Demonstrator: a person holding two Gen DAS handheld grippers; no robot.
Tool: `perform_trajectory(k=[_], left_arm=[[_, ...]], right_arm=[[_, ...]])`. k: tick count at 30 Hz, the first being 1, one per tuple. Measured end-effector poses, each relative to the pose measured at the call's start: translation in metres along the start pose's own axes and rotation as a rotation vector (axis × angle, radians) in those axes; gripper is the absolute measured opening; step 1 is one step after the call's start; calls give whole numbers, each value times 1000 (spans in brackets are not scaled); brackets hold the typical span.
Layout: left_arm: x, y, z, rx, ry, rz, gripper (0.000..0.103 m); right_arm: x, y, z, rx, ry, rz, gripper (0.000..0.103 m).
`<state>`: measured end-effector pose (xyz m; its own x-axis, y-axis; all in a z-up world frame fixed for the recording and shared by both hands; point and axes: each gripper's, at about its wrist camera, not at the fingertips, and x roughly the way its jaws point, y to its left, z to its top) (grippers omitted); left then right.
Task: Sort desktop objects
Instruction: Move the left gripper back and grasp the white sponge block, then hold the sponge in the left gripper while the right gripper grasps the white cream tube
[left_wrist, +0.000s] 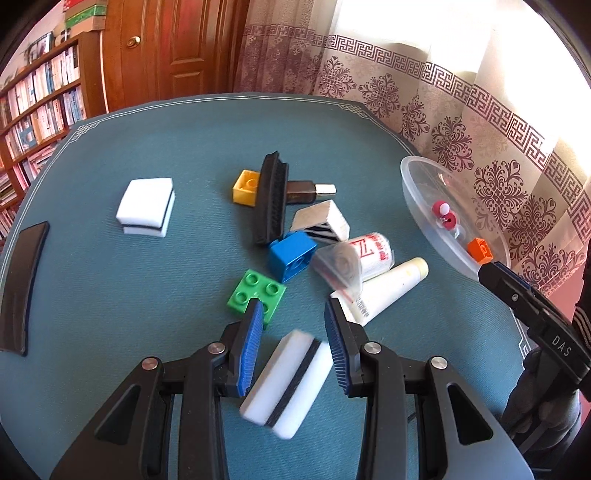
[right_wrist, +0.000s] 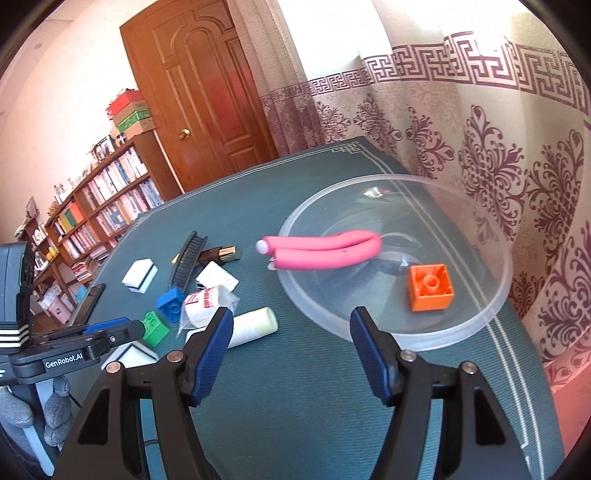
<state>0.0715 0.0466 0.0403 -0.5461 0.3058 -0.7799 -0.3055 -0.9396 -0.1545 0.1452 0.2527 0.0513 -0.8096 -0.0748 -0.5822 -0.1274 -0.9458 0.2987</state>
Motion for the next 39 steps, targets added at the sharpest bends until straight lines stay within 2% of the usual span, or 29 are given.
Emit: perform_trajectory(k=[3,4,6,18,23,29,39], left_arm=[[-4,5,-7,13,5,-1,39],[-6,5,-9,18,2,-5,50],[-9,5,-13,34,-11,5,61],[-7,2,-22,98,9,-83,64],[-2,-5,-34,172,41,-131,68],[4,-13,-48,243,66,-141,69],[4,-11,-56,296,53,-162,69]], right_arm=[[1,6,-4,5,17,26,70],[1,9,-5,5,24,32,70],[4,13,-8,0,36,39,71],[20,20,-16,12,91,52,71],[27,22,-16,13,106,49,71],[34,28,-14,13,115,54,71],[45,40,-7,-34,98,35,71]])
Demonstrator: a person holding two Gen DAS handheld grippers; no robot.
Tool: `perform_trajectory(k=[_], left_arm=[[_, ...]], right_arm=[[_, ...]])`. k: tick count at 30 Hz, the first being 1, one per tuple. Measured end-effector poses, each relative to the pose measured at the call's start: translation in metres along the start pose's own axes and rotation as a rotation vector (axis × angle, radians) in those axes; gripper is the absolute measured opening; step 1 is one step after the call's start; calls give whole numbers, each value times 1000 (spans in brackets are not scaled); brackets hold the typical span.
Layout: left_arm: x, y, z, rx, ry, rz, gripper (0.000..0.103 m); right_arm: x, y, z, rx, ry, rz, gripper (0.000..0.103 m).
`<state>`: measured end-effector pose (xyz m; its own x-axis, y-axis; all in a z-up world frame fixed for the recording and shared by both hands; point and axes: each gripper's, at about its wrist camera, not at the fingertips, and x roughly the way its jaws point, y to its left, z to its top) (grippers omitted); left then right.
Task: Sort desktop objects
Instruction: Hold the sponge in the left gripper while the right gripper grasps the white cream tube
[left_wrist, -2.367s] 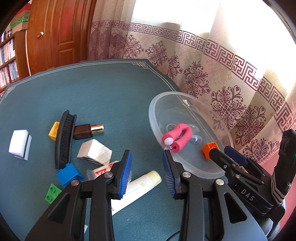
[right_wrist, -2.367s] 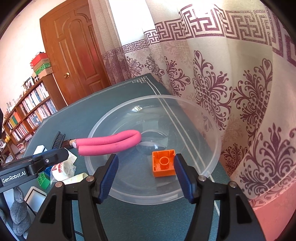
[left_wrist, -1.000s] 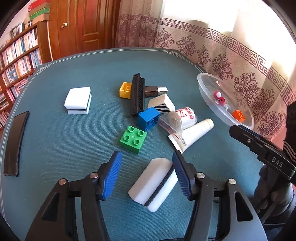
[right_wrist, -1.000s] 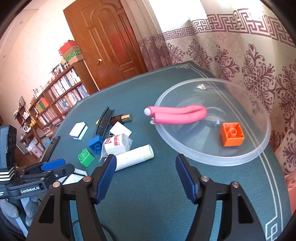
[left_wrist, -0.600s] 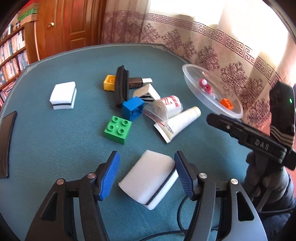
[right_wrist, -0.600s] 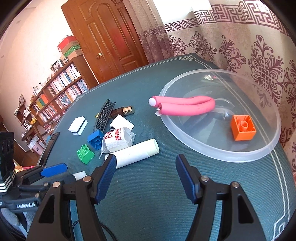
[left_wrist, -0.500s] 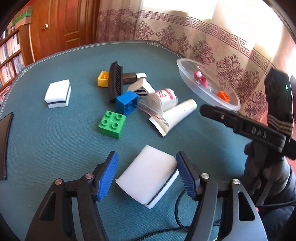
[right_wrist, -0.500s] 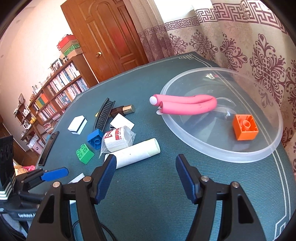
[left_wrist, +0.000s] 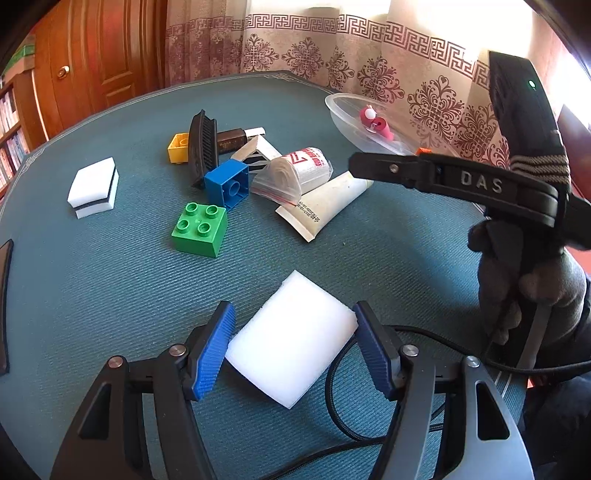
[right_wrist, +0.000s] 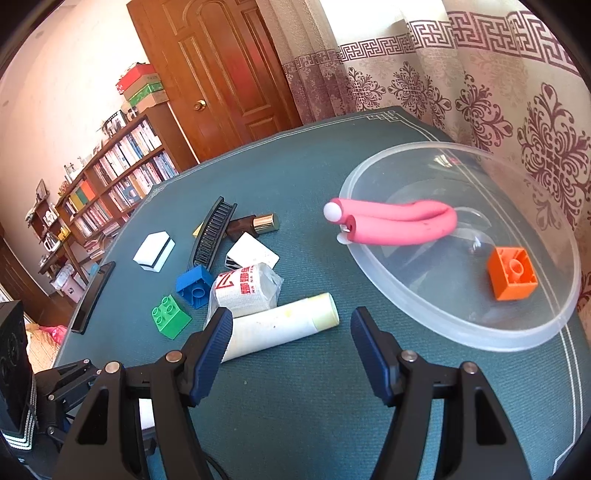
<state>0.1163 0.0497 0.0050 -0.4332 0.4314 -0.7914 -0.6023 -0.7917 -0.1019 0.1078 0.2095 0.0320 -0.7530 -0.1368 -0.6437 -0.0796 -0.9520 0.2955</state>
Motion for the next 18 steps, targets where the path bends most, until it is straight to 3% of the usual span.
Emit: perform_trajectory(k=[9,18], left_arm=[[2,1,-1,33,-6,-14,69],[4,0,-1,60,-3,-24,69]], right_arm=[[17,8,18,-86,-5,20,71],[39,23,26,-218,83,110,71]])
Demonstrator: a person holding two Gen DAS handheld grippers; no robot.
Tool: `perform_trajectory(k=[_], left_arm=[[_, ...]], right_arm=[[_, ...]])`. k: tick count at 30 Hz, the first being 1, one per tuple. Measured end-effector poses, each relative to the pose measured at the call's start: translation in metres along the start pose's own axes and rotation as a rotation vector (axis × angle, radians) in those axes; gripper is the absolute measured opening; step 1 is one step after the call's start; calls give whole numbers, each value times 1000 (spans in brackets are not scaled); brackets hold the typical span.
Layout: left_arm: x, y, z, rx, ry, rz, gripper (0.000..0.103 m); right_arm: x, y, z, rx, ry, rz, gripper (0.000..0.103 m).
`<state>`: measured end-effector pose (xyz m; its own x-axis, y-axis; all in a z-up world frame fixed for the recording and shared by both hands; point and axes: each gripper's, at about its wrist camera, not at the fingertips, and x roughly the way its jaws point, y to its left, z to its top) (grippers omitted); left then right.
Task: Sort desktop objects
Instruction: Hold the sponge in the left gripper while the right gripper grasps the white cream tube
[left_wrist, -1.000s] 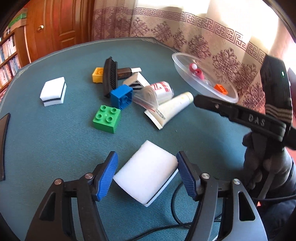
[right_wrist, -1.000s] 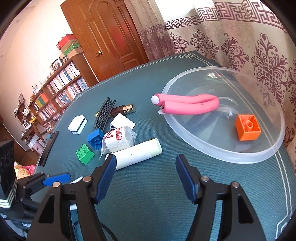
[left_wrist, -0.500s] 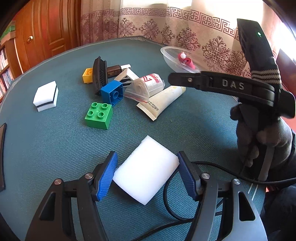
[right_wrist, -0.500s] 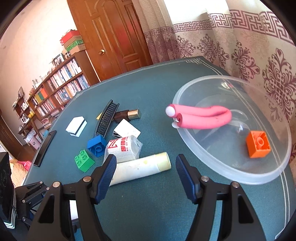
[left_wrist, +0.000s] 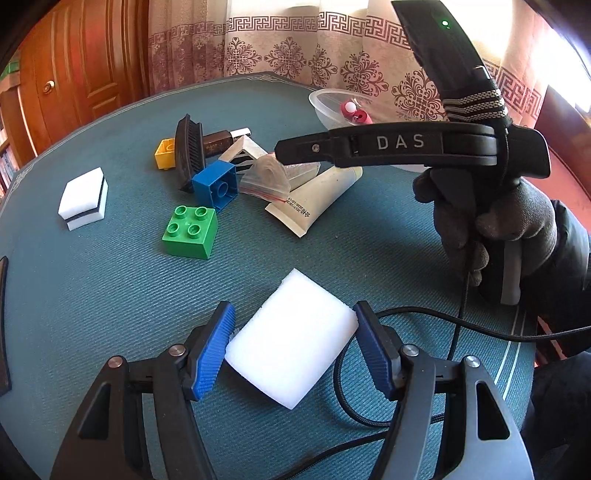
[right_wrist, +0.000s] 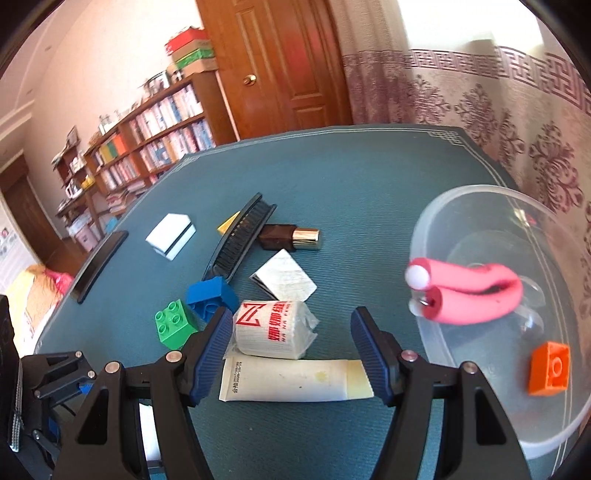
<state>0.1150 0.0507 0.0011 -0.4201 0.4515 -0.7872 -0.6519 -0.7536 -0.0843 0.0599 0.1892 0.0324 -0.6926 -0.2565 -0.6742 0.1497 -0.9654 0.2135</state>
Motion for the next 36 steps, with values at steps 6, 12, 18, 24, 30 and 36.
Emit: perform_trajectory(k=[6,12,18,24,30,36], left_arm=[[2,1,1,4,11,-2,70],[3,3,2,7,17,-2,70],[4,6,2,9,17,-3,70],[3,9,0,15,18,-3,70],[7,13,-3,34,31,6,77],[10,16,-4,20,25,-4,77]], right_arm=[[4,6,-6,-55,70,2,71],[2,9,-14,-116,152,-27,71],[-6,11,-31,-112,229,30,71],[-14,14,-45,-87,224,32,70],[-15,17,-47,-103,186,-38,54],[-19,19,-51,-128,167,-80,41]])
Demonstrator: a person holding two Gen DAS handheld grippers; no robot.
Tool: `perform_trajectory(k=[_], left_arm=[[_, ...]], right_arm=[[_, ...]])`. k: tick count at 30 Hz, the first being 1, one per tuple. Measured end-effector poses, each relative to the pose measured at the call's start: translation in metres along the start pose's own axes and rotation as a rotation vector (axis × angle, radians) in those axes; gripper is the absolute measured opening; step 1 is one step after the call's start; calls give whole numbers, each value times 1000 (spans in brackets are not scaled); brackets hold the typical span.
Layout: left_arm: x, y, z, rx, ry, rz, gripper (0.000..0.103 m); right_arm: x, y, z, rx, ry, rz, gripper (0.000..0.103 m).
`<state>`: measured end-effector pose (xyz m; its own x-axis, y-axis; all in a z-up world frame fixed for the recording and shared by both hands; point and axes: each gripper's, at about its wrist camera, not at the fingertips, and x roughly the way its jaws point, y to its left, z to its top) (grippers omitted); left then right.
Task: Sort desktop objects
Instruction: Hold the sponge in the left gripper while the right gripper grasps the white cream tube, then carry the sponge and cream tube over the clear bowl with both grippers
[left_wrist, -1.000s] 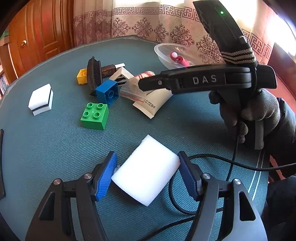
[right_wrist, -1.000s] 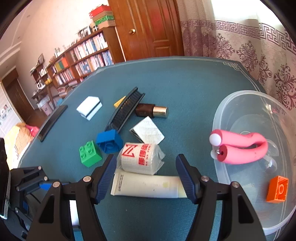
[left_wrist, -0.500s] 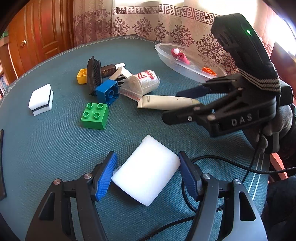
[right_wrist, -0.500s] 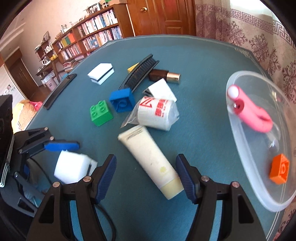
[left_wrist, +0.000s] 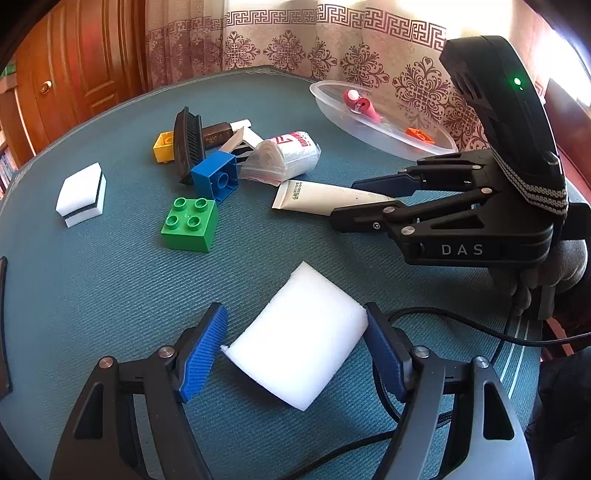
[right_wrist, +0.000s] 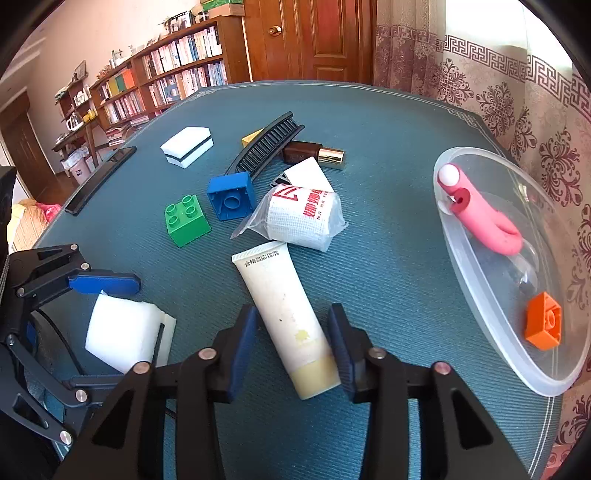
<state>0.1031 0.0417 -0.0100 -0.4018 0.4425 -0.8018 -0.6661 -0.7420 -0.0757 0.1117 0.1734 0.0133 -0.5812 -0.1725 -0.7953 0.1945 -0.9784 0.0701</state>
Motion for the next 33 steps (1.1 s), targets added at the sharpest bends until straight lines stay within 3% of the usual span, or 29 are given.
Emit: perform_trajectory(k=[2,5,10,17,25,33], left_arm=[[0,1,0,1,0,-4,77],[-1,-1,-1,6,-6,-18,68],[-2,-2,1,-17,-21,12,62],[-4,16,7,-123,-35,39,61],[-6,17,15,-153,-55,42,61],[-6,10,26,-159,-69,42,61]], right_arm=[[-1,0,-1,8,-2,3,37],[-1,1,-2,20,-3,4,32],[-2,-3,-3,82,-15,30,30],[-14,-13,-8,168,-44,102,30],[-20,-22,-8,233,-76,154,30],[-43,-30,-6,278,-166,176,30]])
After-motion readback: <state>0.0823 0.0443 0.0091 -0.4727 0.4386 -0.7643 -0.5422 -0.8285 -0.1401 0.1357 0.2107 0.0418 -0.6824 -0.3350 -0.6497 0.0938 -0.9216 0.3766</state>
